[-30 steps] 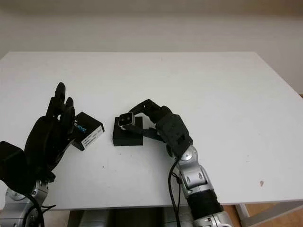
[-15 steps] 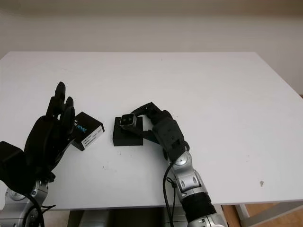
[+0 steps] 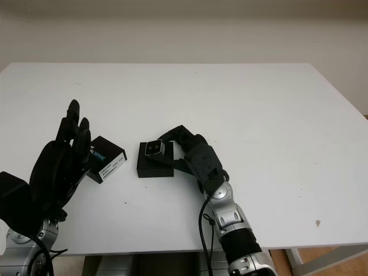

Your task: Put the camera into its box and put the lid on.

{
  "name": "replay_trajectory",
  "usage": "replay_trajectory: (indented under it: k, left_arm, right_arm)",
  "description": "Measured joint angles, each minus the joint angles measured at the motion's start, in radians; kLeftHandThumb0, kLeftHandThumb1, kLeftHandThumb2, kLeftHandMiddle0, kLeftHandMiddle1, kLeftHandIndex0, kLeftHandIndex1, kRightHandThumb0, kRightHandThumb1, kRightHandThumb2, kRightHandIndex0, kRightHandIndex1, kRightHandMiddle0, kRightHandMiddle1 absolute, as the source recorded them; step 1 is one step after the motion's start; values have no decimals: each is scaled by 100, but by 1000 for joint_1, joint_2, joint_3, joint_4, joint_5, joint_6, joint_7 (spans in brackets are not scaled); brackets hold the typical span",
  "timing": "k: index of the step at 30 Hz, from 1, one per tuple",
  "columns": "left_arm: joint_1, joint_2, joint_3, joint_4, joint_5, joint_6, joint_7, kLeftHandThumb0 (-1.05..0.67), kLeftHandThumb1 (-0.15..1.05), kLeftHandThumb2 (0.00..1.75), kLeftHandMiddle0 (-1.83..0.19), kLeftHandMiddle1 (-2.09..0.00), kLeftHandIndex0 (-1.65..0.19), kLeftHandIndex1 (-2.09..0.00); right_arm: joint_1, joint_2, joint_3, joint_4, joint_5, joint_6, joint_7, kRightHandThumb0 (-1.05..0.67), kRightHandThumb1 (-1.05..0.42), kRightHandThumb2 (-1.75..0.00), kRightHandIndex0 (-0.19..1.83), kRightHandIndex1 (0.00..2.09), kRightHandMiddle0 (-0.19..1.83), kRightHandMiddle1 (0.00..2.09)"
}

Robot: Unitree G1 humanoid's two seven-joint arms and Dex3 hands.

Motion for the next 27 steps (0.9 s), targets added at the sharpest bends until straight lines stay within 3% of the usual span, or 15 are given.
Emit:
replay_trajectory:
  k: [27]
  left_arm:
    - [10,-2,0,0,-1,0,2,-84,105,52,19,0,19,0]
  right_arm:
    - [-60,0,-7,113,7,-63,58,-52,-97,-6,31,6,36,152]
